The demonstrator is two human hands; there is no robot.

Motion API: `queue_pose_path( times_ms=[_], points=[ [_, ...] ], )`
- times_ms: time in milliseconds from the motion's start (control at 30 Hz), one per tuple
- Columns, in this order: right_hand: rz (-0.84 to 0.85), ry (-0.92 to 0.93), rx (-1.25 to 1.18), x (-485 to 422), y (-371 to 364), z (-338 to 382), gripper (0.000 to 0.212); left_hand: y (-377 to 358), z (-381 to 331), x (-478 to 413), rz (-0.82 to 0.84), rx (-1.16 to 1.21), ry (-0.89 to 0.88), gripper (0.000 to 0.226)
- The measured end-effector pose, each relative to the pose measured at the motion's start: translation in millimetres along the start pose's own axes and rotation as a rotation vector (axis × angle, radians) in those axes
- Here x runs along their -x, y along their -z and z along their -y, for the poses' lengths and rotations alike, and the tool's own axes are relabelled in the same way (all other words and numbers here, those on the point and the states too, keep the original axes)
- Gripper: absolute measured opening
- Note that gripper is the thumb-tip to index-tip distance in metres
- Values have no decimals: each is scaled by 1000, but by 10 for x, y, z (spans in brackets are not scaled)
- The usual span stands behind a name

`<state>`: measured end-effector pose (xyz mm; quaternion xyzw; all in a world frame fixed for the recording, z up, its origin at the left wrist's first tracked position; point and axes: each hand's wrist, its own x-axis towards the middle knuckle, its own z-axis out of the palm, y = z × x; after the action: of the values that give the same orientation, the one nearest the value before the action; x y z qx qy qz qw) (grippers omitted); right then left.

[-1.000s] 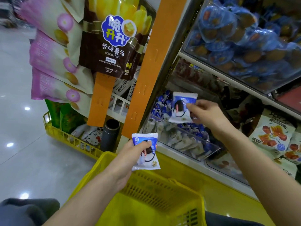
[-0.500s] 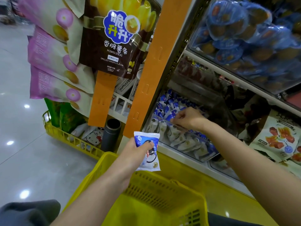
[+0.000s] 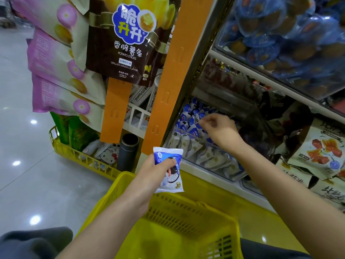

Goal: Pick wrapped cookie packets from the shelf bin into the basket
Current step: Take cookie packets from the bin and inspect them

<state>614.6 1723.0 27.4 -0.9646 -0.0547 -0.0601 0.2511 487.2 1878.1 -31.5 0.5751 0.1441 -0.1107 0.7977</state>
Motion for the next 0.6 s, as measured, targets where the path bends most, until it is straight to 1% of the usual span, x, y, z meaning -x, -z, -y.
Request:
queue_pose_path(
  times_ms=[33, 67, 100, 133, 233, 300, 400, 500, 600],
  points=[
    [-92, 106, -73, 125, 17, 23, 19, 0, 13, -4, -3, -9, -9, 27],
    [-134, 199, -136, 265, 30, 43, 15, -5, 30, -6, -1, -23, -23, 27],
    [-120, 252, -190, 401, 27, 49, 13, -11, 47, -7, 7, -43, -40, 28],
    [-59, 268, -245, 534, 11, 52, 12, -25, 65, -5, 20, -68, -57, 29],
    [216, 167, -381, 836, -100, 16, 7, -69, 143, 1, 81, -126, -100, 28],
    [315, 85, -437, 925, -183, -57, 5, -93, 207, -2, 122, -151, -109, 27],
    [362, 0, -570, 1007, -269, -197, 10, -115, 312, -29, 147, -180, -114, 27],
    [358, -61, -683, 1067, -333, -324, 7, -147, 406, -77, 160, -229, -147, 25],
    [334, -65, -742, 1119, -380, -427, 18, -186, 480, -124, 158, -233, -160, 7]
  ],
)
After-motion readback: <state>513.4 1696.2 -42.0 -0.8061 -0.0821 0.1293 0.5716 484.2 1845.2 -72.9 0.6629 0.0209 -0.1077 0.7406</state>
